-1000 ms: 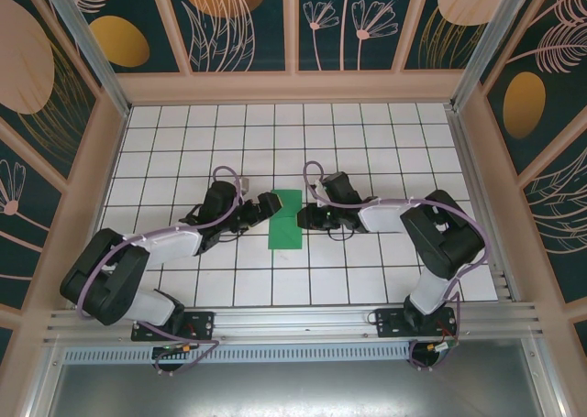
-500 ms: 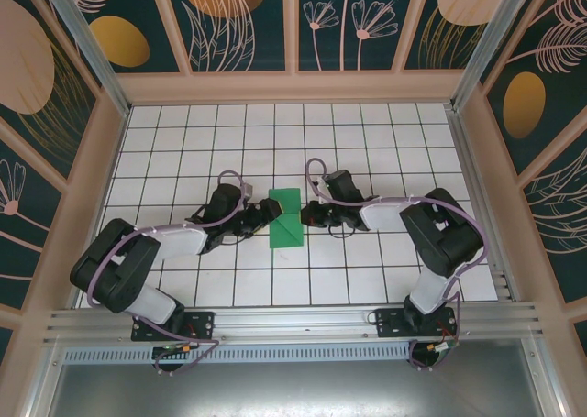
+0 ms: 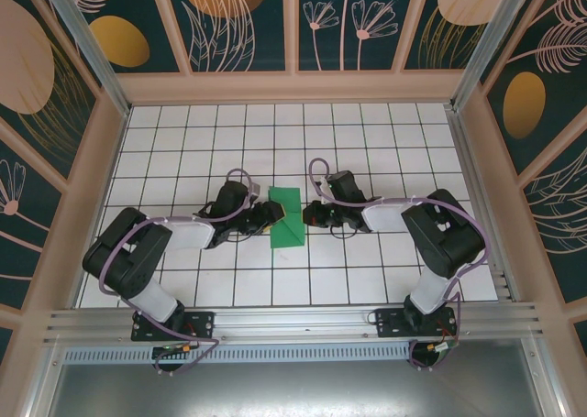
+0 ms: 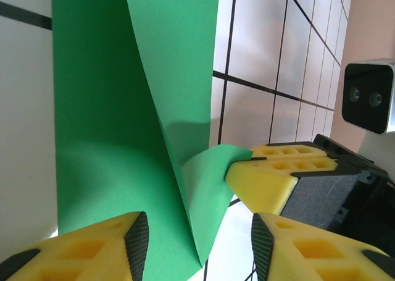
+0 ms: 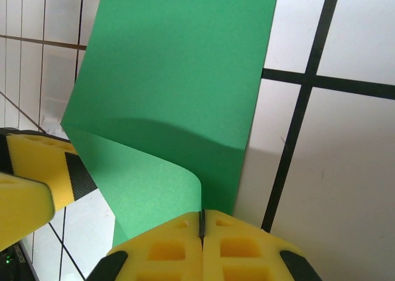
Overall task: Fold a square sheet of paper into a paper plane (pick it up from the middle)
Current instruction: Turn over the paper at the center of the table.
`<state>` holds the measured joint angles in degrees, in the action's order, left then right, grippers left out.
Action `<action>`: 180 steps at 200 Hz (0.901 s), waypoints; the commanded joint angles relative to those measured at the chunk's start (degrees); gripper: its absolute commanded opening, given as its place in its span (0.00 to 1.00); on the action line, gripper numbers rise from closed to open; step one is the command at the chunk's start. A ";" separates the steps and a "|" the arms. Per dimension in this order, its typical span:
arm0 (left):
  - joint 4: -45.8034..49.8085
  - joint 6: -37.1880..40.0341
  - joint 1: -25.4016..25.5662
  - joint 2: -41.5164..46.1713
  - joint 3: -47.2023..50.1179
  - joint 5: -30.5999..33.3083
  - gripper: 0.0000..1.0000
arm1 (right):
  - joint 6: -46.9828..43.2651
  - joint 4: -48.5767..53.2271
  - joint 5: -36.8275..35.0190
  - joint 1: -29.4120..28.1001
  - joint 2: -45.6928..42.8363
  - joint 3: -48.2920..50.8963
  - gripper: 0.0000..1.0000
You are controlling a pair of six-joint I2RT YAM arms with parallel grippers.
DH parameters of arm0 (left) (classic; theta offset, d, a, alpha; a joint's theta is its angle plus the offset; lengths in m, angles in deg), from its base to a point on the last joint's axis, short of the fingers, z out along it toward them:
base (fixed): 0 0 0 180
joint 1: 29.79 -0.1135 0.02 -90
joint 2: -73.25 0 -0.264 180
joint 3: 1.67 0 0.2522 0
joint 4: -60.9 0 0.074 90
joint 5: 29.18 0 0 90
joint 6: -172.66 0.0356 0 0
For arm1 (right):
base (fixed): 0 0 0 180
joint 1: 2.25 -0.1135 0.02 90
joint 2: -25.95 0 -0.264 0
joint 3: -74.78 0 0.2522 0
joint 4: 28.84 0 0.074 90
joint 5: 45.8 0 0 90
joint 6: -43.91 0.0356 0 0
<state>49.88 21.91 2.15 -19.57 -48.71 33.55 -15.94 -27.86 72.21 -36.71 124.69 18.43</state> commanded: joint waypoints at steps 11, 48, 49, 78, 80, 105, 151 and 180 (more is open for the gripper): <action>-1.21 3.77 0.31 -2.63 -2.85 -1.93 0.47 | 0.26 -1.64 -0.10 0.43 -1.48 0.75 0.04; -2.10 8.07 0.31 -5.04 -4.58 -3.85 0.37 | 0.91 -1.31 0.29 0.57 -1.90 0.62 0.08; -2.15 8.18 0.27 -5.02 -4.55 -3.89 0.37 | 0.98 -1.30 0.29 0.59 -1.94 0.60 0.08; -1.88 11.52 0.31 -7.29 -5.04 -3.70 0.31 | 2.95 -0.03 -1.11 1.59 -5.63 0.97 0.31; -1.75 11.77 0.29 -7.29 -5.04 -3.61 0.31 | 2.95 0.17 -1.33 1.72 -5.90 1.03 0.32; -0.38 14.08 0.31 -7.50 -5.34 -2.48 0.24 | 2.57 3.62 -5.50 2.72 -10.69 1.10 0.47; 3.62 17.42 0.27 -5.72 -6.82 1.66 0.08 | 1.49 9.78 -14.06 2.74 -19.01 1.28 0.62; 12.28 20.69 0.28 -0.08 -8.87 6.51 0.05 | 1.73 13.03 -19.67 2.78 -24.65 1.76 0.78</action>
<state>54.21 37.87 2.15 -24.81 -54.85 35.08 -14.35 -19.51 59.71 -34.11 104.63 19.19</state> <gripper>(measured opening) 0.076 0.693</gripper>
